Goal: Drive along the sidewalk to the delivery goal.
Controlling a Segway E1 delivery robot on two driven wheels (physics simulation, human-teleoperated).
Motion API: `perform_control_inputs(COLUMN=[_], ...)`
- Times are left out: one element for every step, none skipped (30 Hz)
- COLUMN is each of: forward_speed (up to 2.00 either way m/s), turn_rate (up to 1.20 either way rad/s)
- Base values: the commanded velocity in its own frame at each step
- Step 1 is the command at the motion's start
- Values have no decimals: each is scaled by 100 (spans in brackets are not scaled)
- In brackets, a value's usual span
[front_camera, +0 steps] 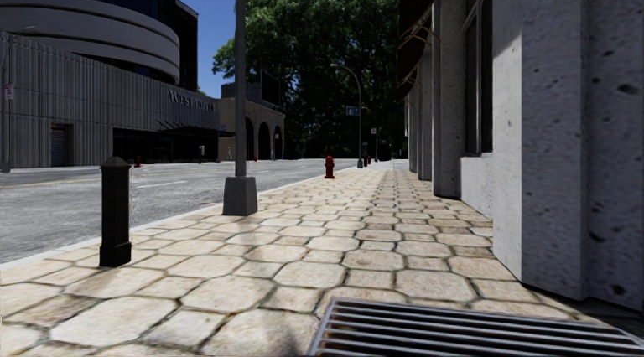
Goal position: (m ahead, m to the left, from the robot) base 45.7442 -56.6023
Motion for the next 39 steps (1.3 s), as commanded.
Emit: perform_control_inputs(forward_speed=[200, 200, 200, 200, 200, 200, 200, 200, 200, 200, 200, 200, 200, 200, 200, 200, 200, 200, 200, 200, 200, 200, 200, 200, 200, 200, 200, 200, 200, 200, 200, 200, 200, 200, 200, 200, 200, 200, 200], turn_rate=[-35, -35, -35, -33, -33, -14, 0, 0, 0, 0, 0, 0, 0, 0, 0, -6, -14, -18, -18, -19, -19, -21, -21, -22, -23, -23, -23, -23, -23, -23, -24, -24, -28, -36, -40, -40, -40, -40, -38])
